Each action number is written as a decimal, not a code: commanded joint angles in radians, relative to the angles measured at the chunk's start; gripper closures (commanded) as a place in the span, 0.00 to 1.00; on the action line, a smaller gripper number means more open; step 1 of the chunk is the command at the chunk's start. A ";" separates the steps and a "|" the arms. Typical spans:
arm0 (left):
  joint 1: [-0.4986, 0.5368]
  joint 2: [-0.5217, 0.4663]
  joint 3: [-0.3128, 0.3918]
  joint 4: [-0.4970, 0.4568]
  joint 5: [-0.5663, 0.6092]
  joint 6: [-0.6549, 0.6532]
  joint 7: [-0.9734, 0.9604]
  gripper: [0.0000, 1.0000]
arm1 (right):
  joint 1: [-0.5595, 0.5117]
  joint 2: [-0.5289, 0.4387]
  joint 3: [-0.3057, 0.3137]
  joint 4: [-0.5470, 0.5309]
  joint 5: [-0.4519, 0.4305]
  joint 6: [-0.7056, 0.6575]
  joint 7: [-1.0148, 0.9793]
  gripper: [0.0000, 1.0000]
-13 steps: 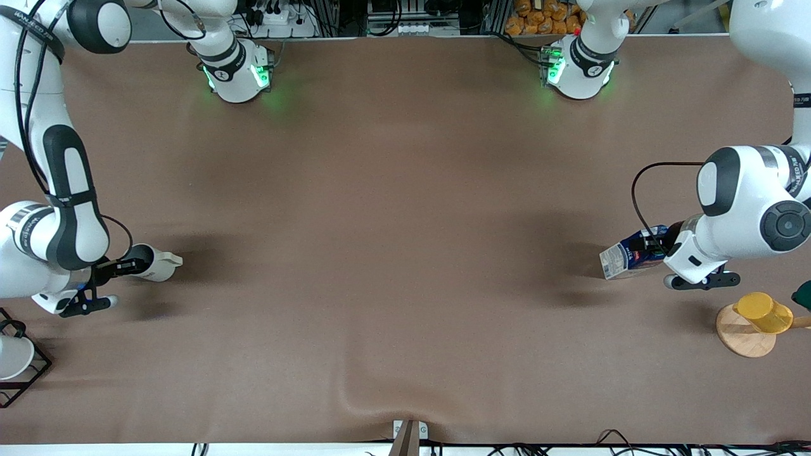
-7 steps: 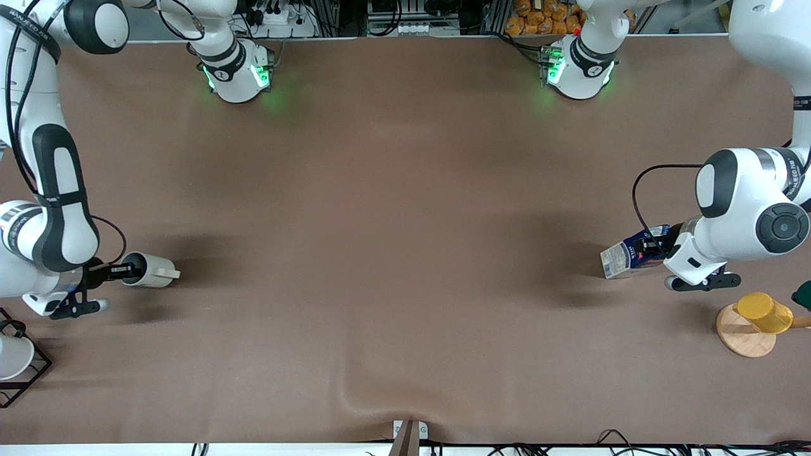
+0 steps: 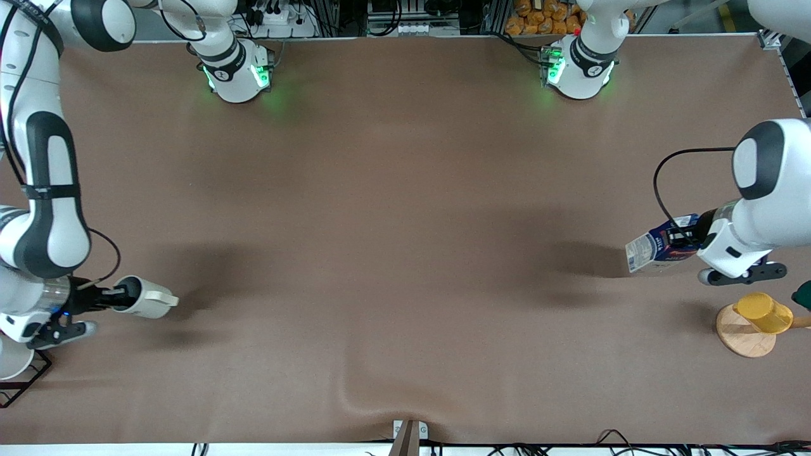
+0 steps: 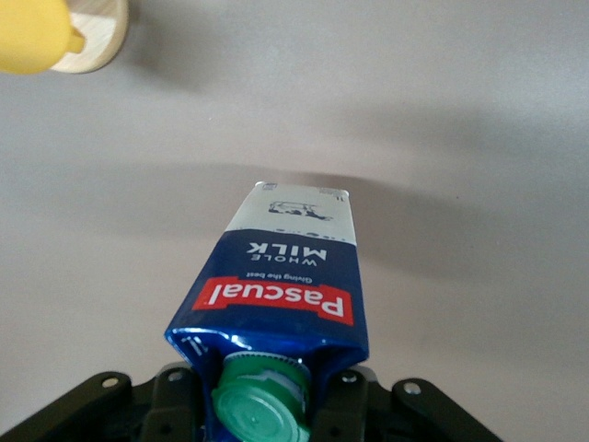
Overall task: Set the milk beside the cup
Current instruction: 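Close the right gripper on the mug while the left gripper grasps the milk, then slide the mug to table center with the right gripper while the left lifts milk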
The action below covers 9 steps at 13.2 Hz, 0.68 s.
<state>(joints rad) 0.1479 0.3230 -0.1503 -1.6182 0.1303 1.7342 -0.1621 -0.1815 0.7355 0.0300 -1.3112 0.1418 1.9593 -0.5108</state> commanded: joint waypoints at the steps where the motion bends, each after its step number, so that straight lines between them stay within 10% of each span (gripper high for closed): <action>1: 0.002 -0.013 -0.002 0.066 -0.053 -0.094 -0.020 0.70 | 0.094 -0.001 0.016 0.007 0.012 -0.010 0.114 1.00; 9: -0.008 -0.061 -0.009 0.072 -0.098 -0.159 -0.080 0.70 | 0.459 0.005 0.018 0.004 0.012 0.022 0.833 1.00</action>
<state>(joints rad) 0.1449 0.2829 -0.1558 -1.5461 0.0482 1.6033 -0.2081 0.2066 0.7389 0.0575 -1.3113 0.1464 1.9632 0.1669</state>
